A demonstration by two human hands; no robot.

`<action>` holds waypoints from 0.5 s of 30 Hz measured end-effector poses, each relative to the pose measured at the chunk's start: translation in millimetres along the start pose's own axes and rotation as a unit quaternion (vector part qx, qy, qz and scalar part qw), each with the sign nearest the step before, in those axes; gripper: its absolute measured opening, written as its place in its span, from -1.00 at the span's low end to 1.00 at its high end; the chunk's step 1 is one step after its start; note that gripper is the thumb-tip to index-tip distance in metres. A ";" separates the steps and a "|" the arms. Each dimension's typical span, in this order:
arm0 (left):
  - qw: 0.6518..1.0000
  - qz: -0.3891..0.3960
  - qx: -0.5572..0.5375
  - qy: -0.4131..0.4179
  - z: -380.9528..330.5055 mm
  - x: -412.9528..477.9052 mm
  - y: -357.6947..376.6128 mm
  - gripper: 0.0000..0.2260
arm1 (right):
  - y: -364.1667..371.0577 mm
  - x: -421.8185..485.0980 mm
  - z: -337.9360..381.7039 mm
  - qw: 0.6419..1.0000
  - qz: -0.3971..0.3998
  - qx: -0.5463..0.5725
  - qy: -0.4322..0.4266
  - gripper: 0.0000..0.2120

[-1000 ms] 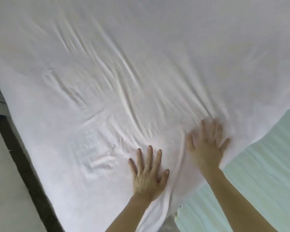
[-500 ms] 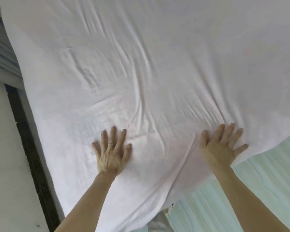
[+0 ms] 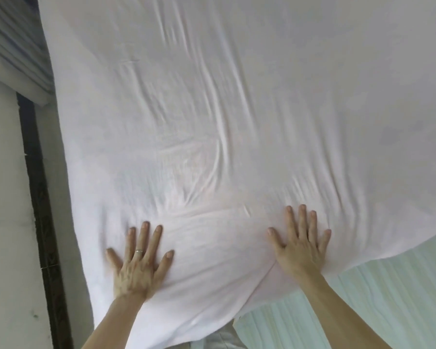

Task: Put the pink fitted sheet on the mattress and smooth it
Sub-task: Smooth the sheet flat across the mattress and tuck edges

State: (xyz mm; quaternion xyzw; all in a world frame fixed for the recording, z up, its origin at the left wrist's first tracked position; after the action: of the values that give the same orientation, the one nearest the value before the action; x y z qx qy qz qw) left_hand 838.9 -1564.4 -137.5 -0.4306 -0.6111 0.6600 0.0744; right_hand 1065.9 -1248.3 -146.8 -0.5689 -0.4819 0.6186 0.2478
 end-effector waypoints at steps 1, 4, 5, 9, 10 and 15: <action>1.000 0.002 -0.001 -0.010 7.6 -7.9 -3.4 -0.37 | -6.9 -2.0 -3.9 1.000 0.020 -0.007 0.012 -0.25; 1.000 -0.004 -0.001 -0.019 17.1 -19.0 -10.8 -0.40 | -28.1 -13.2 1.9 0.996 0.062 -0.004 0.060 -0.23; 1.000 -0.011 -0.007 -0.023 17.0 -17.6 -19.8 -0.42 | -38.7 -19.1 11.1 0.996 0.058 -0.001 0.069 -0.22; 0.997 -0.057 -0.041 0.026 -4.2 10.6 -57.0 -0.41 | -83.9 -30.7 71.3 1.000 -0.009 0.013 -0.015 -0.29; 0.995 -0.082 -0.037 0.043 -10.0 24.7 -67.5 -0.42 | -93.2 -26.2 97.2 0.998 -0.021 0.022 -0.056 -0.32; 0.983 -0.164 -0.073 0.043 -40.6 120.9 -102.7 -0.42 | -114.0 26.4 221.7 0.969 -0.062 0.076 -0.229 -0.38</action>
State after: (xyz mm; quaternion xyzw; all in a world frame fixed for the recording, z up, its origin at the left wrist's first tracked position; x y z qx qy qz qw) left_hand 746.9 -1433.9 -101.0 -0.3568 -0.7161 0.5736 0.1760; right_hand 823.2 -1248.4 -83.8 -0.3606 -0.5120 0.7504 0.2114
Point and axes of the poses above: each hand's wrist, its own x-axis towards the middle knuckle, its own y-axis out of the palm, z = x × y, the point moved 4 cm from there along x, towards the middle knuckle, and after that the axes turned 13 degrees about y, right-handed, at the moved point
